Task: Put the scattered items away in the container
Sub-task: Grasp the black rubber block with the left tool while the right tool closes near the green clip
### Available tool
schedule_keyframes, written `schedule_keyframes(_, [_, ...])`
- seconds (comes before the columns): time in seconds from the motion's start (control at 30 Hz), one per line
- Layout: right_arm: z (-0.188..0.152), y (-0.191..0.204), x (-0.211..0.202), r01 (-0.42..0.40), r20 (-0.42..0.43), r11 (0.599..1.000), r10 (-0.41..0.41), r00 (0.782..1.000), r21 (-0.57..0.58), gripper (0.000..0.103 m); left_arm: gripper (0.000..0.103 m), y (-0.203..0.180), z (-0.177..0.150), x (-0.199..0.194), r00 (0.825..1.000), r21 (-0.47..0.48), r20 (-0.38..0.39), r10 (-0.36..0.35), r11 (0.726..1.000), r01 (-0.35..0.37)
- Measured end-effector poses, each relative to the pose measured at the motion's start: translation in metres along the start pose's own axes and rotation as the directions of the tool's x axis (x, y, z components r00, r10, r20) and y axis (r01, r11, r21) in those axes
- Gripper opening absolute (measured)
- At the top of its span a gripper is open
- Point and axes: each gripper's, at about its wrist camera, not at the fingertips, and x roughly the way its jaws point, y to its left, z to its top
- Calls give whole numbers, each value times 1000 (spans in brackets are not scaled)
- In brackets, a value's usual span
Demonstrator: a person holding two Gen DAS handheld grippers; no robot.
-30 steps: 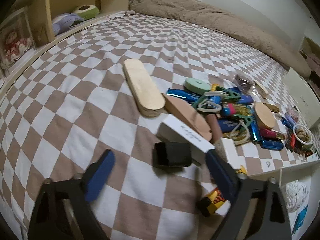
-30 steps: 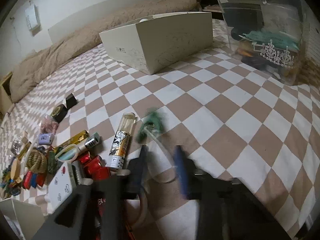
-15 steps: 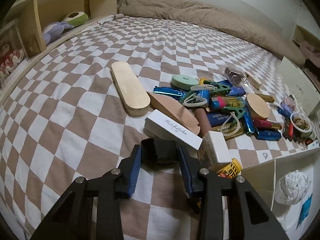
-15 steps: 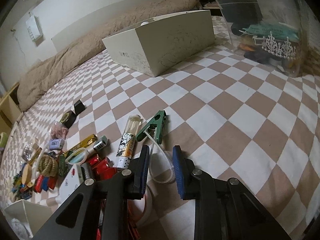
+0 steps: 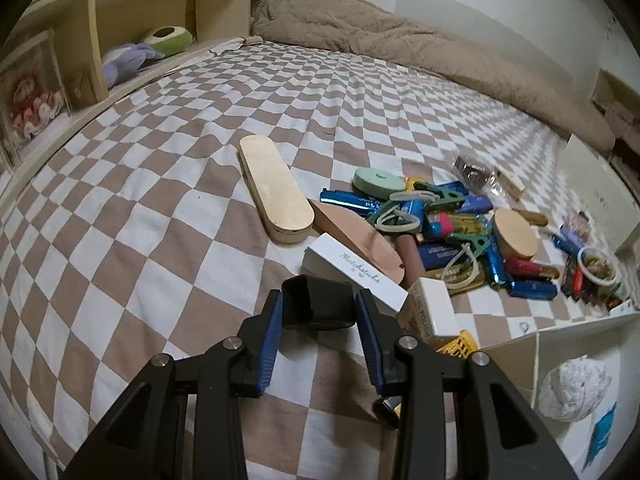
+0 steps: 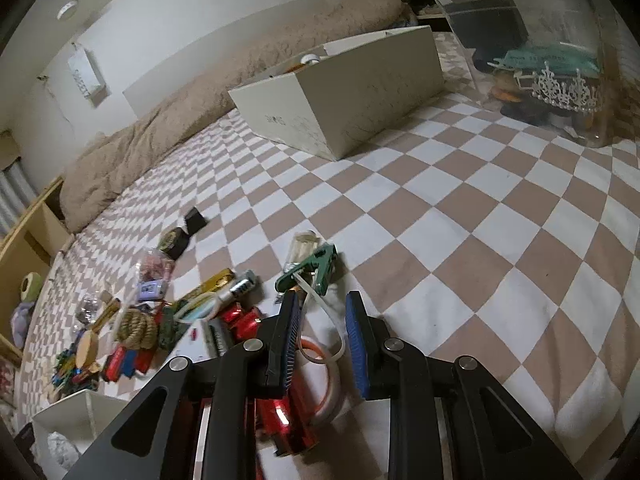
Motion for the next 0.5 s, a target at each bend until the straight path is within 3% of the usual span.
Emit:
schedule_keyframes(0.13, [-1, 3, -8, -26, 7, 1000, 26, 1000, -3, 25, 37, -1, 0, -6, 1000, -8, 17, -11, 1000, 12])
schedule_keyframes(0.2, [-2, 3, -8, -29, 4, 1000, 29, 1000, -4, 16, 37, -3, -1, -7, 1000, -6, 21, -18, 1000, 18])
schedule_keyframes(0.5, [0, -2, -10, -29, 21, 999, 28, 999, 23, 15, 37, -8, -3, -10, 999, 2, 23, -36, 999, 36])
